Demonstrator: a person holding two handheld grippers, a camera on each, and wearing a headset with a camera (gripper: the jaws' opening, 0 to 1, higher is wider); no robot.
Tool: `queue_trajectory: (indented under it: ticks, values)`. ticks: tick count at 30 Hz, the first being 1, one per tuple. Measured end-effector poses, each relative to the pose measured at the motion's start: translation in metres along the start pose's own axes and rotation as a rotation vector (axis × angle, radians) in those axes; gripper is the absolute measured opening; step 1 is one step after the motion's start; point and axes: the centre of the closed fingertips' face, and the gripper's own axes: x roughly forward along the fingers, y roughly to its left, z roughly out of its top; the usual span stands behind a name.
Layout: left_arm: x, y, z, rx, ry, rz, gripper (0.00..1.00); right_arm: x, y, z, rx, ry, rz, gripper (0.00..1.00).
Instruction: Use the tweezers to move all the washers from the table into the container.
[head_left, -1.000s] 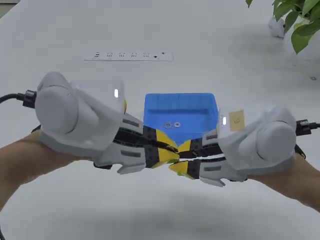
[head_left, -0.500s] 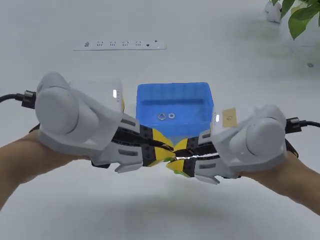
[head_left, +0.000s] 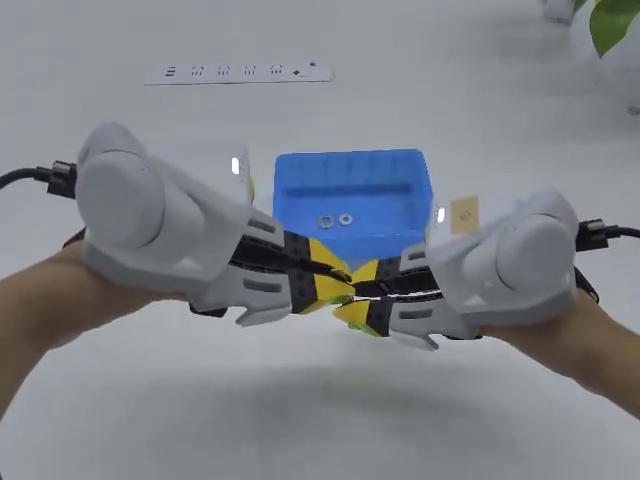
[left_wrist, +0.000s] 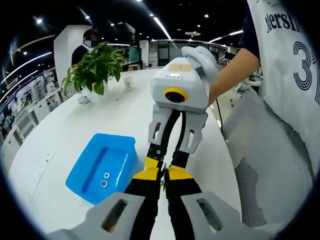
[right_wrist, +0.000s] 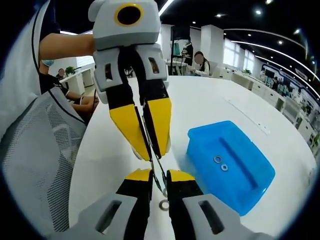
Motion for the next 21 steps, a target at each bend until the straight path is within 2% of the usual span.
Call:
queue_trajectory:
  ticks: [11, 21]
  values:
    - [0.0062, 0.002, -0.005, -0.016, -0.001, -0.015, 0.07, 0.0034, 0.0003, -0.0066, -0.002, 0.017, 0.003, 0.12]
    - [0.0069, 0.0018, -0.0014, -0.01, -0.009, -0.027, 0.07, 0.0012, -0.001, -0.0052, 0.008, 0.004, 0.0, 0.12]
